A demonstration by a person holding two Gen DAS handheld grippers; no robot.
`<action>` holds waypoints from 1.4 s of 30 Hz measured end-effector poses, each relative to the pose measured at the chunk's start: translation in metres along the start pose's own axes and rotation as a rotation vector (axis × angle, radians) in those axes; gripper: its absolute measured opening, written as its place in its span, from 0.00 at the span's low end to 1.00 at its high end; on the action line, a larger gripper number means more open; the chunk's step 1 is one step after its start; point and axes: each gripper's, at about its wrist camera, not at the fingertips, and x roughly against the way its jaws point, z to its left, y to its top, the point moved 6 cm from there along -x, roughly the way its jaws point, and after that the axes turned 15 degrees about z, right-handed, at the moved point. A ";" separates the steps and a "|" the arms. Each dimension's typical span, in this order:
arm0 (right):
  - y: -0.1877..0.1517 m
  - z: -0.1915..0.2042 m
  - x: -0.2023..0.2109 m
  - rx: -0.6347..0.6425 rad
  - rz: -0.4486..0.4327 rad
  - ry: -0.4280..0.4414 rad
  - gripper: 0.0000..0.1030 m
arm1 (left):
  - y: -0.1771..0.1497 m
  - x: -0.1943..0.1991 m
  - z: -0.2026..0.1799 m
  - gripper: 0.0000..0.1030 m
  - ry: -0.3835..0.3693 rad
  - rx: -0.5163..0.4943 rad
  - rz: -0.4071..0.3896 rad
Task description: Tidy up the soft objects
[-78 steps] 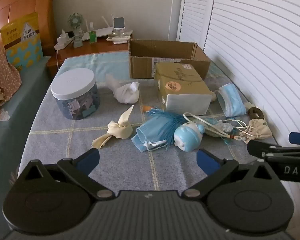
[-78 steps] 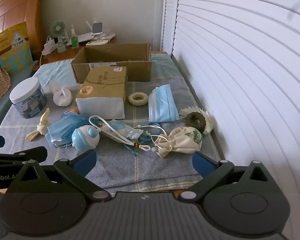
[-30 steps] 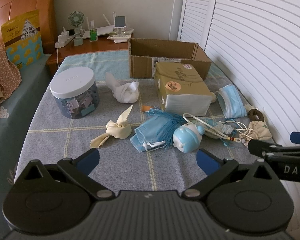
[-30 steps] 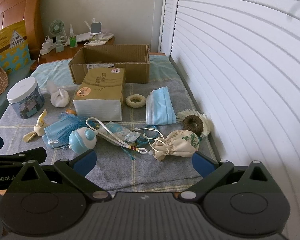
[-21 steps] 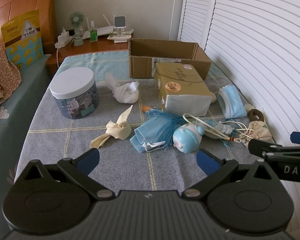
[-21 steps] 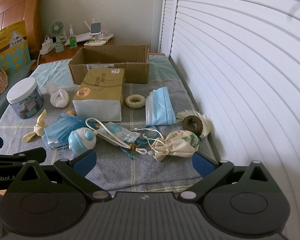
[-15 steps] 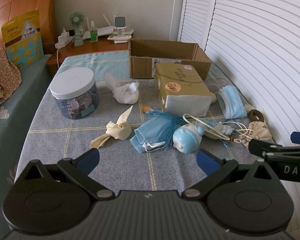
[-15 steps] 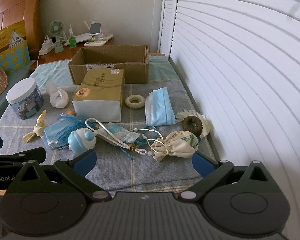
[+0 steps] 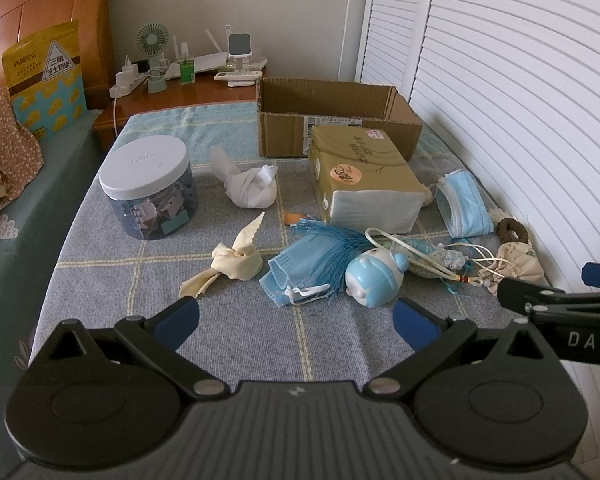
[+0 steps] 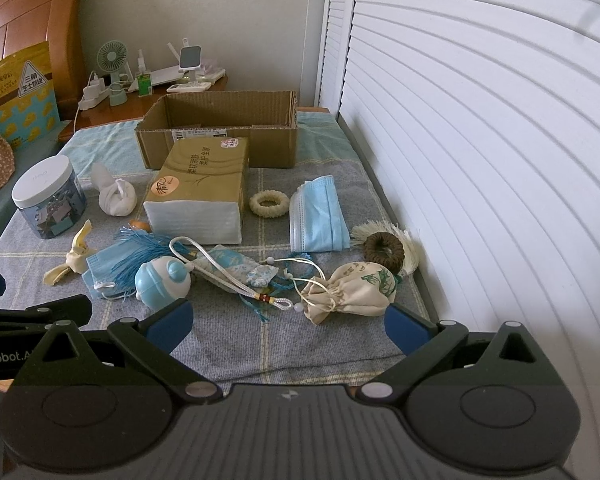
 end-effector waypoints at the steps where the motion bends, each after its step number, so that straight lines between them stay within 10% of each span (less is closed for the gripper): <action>1: 0.000 0.000 0.000 0.000 -0.001 0.001 1.00 | 0.000 0.000 0.000 0.99 0.000 -0.001 -0.001; 25: 0.006 -0.004 -0.008 0.054 -0.040 0.002 1.00 | 0.013 -0.013 -0.001 0.99 -0.032 -0.146 -0.041; 42: -0.004 -0.037 -0.059 0.036 0.046 -0.010 1.00 | 0.001 -0.077 0.006 0.99 -0.053 -0.203 0.102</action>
